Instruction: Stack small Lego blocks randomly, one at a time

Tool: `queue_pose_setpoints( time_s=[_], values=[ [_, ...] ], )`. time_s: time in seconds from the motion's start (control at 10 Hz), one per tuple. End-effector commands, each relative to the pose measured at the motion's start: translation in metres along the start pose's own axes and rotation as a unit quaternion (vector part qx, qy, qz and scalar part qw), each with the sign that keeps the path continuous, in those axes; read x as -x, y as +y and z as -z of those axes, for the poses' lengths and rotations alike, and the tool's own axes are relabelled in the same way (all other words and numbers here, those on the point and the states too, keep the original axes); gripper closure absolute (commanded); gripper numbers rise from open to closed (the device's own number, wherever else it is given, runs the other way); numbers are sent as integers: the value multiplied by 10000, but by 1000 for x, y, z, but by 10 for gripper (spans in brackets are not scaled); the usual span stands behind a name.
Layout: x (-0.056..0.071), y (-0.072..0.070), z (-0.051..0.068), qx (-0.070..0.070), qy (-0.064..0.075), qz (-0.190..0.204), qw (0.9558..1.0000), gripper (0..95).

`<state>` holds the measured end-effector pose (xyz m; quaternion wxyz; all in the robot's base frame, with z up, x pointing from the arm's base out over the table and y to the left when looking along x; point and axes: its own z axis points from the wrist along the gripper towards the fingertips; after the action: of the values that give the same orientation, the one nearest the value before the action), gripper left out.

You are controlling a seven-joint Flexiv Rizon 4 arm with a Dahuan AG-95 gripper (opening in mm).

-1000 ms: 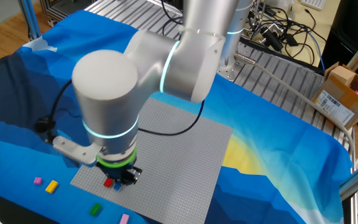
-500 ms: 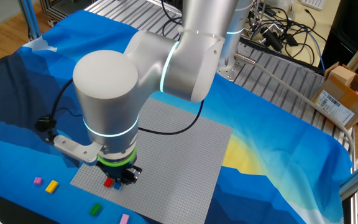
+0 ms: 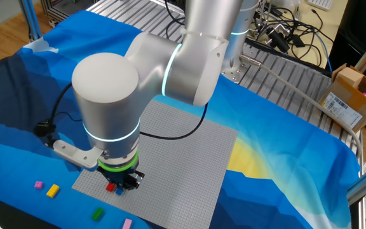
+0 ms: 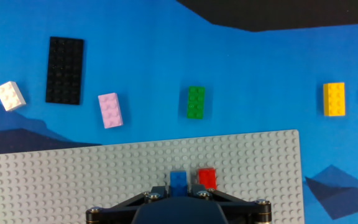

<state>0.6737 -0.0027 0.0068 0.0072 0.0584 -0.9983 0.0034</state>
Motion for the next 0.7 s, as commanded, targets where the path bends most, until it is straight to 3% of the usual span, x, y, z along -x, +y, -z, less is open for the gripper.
queue_pose_setpoints(
  time_s=[0.1, 0.7],
  values=[
    [-1, 1, 0, 9, 2, 5, 10000, 950],
    [0, 2, -2, 16, -6, 17, 10000, 950]
  ],
)
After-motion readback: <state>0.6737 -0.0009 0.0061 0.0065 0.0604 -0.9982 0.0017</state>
